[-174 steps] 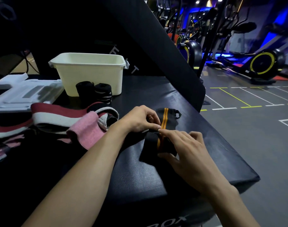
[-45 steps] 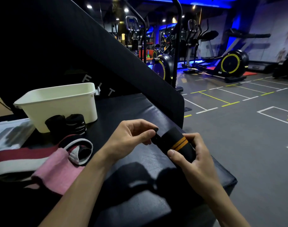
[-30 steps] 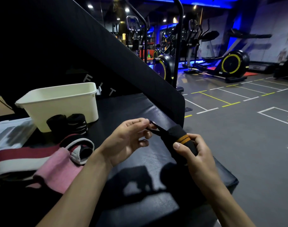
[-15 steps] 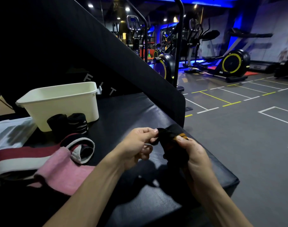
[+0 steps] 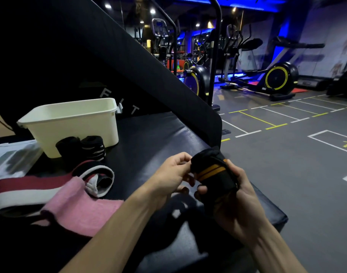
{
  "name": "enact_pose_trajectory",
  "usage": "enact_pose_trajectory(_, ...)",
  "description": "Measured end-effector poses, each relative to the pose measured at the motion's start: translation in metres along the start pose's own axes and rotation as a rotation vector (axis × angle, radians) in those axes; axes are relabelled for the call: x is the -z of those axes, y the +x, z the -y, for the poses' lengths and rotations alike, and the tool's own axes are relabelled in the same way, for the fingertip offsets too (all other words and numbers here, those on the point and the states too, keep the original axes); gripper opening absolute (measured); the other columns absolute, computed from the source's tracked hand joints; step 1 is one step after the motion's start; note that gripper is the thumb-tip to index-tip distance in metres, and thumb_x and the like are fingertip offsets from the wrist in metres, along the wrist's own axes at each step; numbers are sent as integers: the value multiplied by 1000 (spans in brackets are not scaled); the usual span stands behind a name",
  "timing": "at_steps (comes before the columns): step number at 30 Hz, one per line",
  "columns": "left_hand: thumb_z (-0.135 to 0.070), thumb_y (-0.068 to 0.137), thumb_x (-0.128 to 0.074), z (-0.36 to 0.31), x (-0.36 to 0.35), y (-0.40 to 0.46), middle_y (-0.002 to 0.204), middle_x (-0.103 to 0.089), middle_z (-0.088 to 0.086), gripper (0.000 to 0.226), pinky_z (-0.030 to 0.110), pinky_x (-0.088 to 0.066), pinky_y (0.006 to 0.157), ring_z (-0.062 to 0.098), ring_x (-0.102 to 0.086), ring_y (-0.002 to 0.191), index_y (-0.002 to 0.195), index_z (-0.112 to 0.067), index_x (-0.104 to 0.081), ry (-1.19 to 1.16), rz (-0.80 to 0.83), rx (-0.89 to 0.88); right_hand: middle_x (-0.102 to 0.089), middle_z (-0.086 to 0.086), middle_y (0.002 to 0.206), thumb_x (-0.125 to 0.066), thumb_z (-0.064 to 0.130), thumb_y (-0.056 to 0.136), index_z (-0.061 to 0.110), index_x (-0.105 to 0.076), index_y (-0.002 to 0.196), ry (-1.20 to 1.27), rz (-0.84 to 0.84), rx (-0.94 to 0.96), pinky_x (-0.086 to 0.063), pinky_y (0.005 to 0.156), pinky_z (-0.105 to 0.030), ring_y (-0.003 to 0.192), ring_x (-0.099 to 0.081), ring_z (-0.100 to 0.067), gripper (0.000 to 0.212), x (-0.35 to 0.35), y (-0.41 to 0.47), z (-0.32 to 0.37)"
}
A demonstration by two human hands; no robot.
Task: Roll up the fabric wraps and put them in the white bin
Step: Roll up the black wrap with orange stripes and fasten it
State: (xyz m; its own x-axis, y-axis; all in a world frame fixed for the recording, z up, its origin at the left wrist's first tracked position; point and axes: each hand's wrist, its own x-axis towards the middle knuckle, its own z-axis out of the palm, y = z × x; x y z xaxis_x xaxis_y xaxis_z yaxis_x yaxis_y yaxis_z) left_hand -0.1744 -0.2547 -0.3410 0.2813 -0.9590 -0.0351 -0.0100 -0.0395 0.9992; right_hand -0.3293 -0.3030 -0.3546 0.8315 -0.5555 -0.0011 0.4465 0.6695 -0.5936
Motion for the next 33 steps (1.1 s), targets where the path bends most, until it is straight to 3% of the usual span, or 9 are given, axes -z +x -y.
enact_pose_trajectory(9,-30,102,-59,-6,9,0,89,-69,-1,17,21,-42,53,12,-60,72,95,-15,-64,-187,-26,44,-65,-14,83,-55,48,87,8,-78,103,-186,-123,122,-50,53,-27,61,-62,-20,49,5,5,-3)
enact_pose_trajectory(12,-31,101,-61,-7,13,1,90,-72,-3,15,21,-40,54,12,-58,74,98,-17,-65,-214,-34,88,-61,-14,86,-78,56,69,-3,-55,132,-228,-137,181,-47,55,-28,66,-61,-20,90,8,10,-6)
enact_pose_trajectory(15,-30,100,-60,-8,20,0,82,-69,-5,14,19,-39,51,11,-54,73,94,-19,-66,-269,14,98,-57,-17,89,-87,62,55,-6,-46,136,-279,-130,233,-44,60,-32,72,-59,-22,114,9,11,-9)
enact_pose_trajectory(19,-32,102,-57,-6,20,-1,87,-65,-5,17,22,-38,60,10,-54,72,101,-19,-68,-201,109,72,-62,-17,92,-86,60,59,-4,-48,139,-217,-137,255,-45,63,-33,72,-61,-22,109,14,13,-11)
enact_pose_trajectory(21,-29,104,-54,-2,15,2,84,-65,-7,17,23,-37,60,10,-54,72,103,-19,-67,-174,95,59,-66,-18,97,-76,54,78,1,-58,134,-179,-106,240,-50,64,-32,71,-63,-22,80,11,10,-13)
enact_pose_trajectory(23,-26,103,-54,0,8,3,87,-63,-3,16,25,-37,59,11,-53,72,112,-17,-64,-172,84,41,-73,-14,87,-46,38,103,13,-81,101,-174,-74,233,-53,61,-27,66,-67,-19,43,11,8,-13)
enact_pose_trajectory(25,-30,98,-60,2,4,4,96,-58,6,27,29,-38,58,12,-53,75,121,-17,-61,-169,77,20,-75,-11,82,-30,31,106,17,-83,80,-191,-59,205,-54,58,-24,64,-69,-17,61,5,8,-14)
enact_pose_trajectory(30,-19,106,-51,7,0,4,97,-60,14,24,34,-42,55,29,-57,83,116,0,-60,-105,-6,-37,-64,-25,121,-61,54,85,6,-71,121,-190,9,49,-48,72,-37,64,-61,-21,61,8,10,-6)
enact_pose_trajectory(33,-11,108,-47,8,-6,2,90,-59,15,16,26,-45,41,23,-57,70,99,-8,-59,-89,-77,-79,-69,-17,121,-76,59,73,12,-71,125,-309,25,6,-48,79,-41,81,-70,-27,70,12,11,2)
